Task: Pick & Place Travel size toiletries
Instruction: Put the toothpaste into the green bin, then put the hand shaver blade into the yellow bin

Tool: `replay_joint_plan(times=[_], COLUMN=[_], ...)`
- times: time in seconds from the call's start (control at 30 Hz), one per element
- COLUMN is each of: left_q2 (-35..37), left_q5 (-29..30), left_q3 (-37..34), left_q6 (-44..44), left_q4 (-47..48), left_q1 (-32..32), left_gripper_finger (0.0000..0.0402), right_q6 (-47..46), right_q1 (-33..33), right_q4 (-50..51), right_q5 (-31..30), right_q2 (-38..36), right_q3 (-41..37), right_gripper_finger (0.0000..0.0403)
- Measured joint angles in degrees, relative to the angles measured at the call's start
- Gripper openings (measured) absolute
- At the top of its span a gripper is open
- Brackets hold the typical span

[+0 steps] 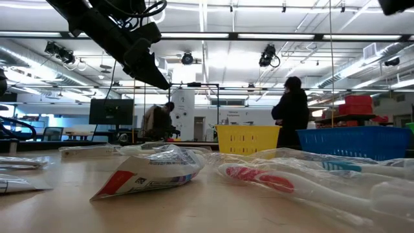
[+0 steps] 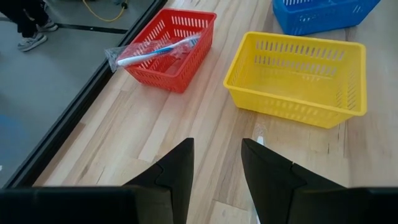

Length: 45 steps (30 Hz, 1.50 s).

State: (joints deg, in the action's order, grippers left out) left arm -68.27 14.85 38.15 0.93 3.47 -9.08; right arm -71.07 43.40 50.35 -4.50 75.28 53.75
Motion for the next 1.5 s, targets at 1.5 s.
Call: replay_joint_plan(times=[1.5], left_q2=[0.01], left_q5=[-0.07], left_q3=[0.0], left_q6=[-2.25], left_q4=[-4.46], left_q1=[0.01], left_gripper_finger=[0.0142], right_q6=[-12.59], right_q1=[-2.62], right_q4=[-14.76], right_q5=[16.62], right_q2=[-1.96], right_q3=[-15.41], right_gripper_finger=[0.0147])
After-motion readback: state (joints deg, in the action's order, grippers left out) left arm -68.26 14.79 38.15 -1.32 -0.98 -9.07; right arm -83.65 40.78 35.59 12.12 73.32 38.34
